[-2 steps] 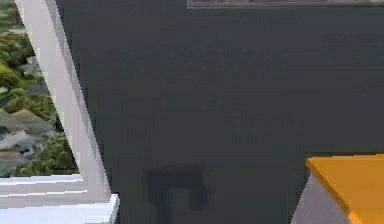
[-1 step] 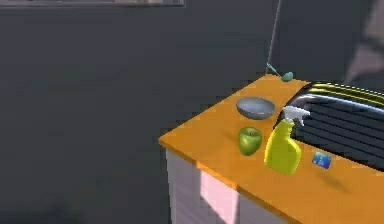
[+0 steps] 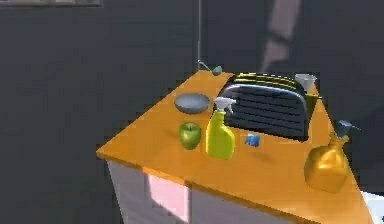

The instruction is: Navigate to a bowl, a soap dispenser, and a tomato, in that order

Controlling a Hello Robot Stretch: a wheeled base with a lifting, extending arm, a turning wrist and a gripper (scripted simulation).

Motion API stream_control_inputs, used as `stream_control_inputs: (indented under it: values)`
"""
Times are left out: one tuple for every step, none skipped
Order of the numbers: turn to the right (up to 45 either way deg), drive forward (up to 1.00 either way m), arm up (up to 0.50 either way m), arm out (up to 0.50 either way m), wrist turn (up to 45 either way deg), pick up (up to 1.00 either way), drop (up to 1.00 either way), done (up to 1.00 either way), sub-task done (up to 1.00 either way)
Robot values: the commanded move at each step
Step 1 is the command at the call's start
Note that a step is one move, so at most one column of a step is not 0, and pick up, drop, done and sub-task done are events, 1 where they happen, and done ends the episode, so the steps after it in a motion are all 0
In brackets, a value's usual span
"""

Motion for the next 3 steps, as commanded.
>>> stream_control_inputs:
  values:
    - [0.0,0.00,0.00,0.00,0.0,0.00,0.00,0.00,1.00]
    - [36.0,0.00,0.00,0.00,0.0,0.00,0.00,0.00,0.00]
    - [0.0,0.00,0.00,0.00,0.0,0.00,0.00,0.00,1.00]
